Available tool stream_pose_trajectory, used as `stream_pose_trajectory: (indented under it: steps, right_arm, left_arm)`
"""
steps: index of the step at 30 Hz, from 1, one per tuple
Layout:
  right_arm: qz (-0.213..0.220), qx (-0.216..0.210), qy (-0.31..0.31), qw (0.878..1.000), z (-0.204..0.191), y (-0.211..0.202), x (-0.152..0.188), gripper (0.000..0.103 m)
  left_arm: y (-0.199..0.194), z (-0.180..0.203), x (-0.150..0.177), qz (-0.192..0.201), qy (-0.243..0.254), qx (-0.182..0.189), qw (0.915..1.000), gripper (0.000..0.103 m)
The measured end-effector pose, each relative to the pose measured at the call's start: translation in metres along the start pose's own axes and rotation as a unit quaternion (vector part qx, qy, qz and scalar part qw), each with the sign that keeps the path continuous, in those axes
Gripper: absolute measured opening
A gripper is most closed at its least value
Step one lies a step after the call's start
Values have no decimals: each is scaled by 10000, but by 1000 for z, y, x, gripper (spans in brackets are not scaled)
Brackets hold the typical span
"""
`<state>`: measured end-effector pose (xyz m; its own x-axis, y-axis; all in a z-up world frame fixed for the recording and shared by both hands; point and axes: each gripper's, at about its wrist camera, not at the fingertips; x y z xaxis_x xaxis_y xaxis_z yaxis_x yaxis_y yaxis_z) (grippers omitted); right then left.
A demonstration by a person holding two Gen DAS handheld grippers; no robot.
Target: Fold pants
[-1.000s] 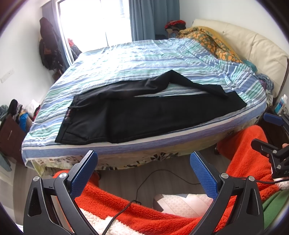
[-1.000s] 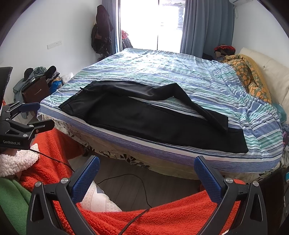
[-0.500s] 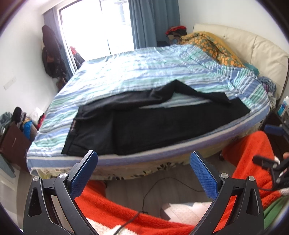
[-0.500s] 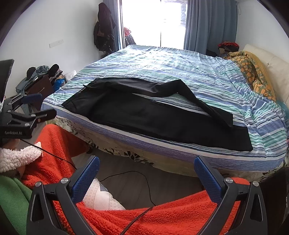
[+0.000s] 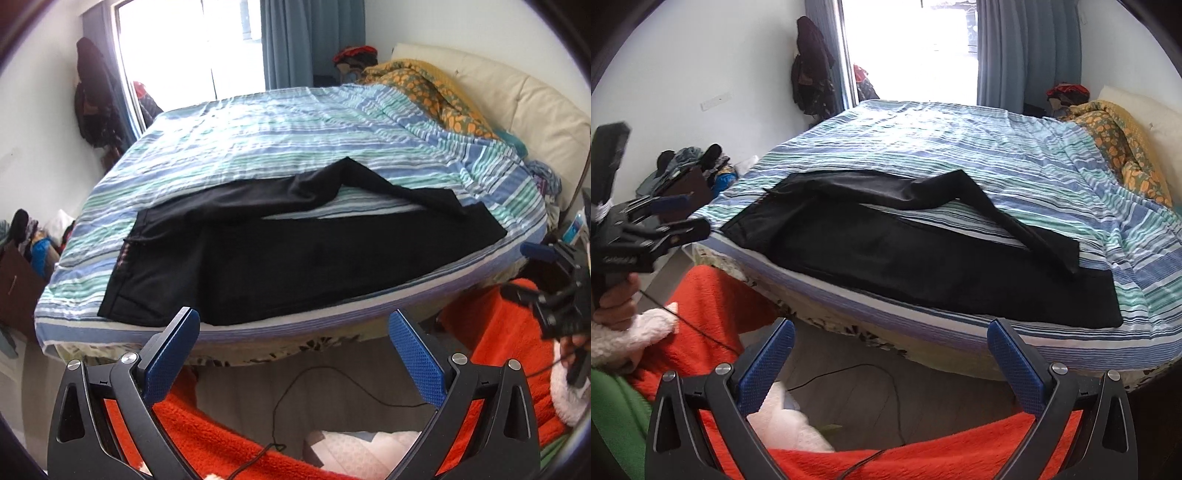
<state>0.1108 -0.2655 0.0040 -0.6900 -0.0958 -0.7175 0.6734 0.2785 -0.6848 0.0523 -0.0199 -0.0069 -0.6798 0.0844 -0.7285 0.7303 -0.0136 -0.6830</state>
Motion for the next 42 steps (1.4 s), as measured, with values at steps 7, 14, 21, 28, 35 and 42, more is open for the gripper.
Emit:
stream_pose_trajectory:
  steps: [7,14,21,28,35,42]
  right_arm:
    - [-665,192,1088,9917,132,78,-10,81]
    - [-793,916,141,9925,190,151,-55,65]
    - [-1292,1120,-778,9822,209,217,-56,65]
    - [-1447,890,-1033,9800,202,206,-69,6]
    - [-1115,665,-493,9903,236,159,-163,5]
    - [-289,1918,1533,9690,362,182,-216,72]
  left_arm:
    - [13,-2,6,-216,-55,-156,9996,102]
    - [33,6,9,-529,21,-259,9983,102]
    - [51,13,8,-785,101,-298,9964,102]
    - [64,13,7,-931,147,-284,9951,102]
    - [85,23,8,-1244,254,-118,9918,102]
    - [79,24,3,-1038,387,-308,9934,102]
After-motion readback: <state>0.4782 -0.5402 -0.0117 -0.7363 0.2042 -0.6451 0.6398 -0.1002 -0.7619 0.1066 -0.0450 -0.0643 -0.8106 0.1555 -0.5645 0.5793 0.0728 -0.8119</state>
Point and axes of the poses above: each gripper's, at about its wrist camera, not at the fingertips, and y roughly the way its jaws point, z to its right, x to its underside, and after that the axes turned 5 degrees about z, right-handed
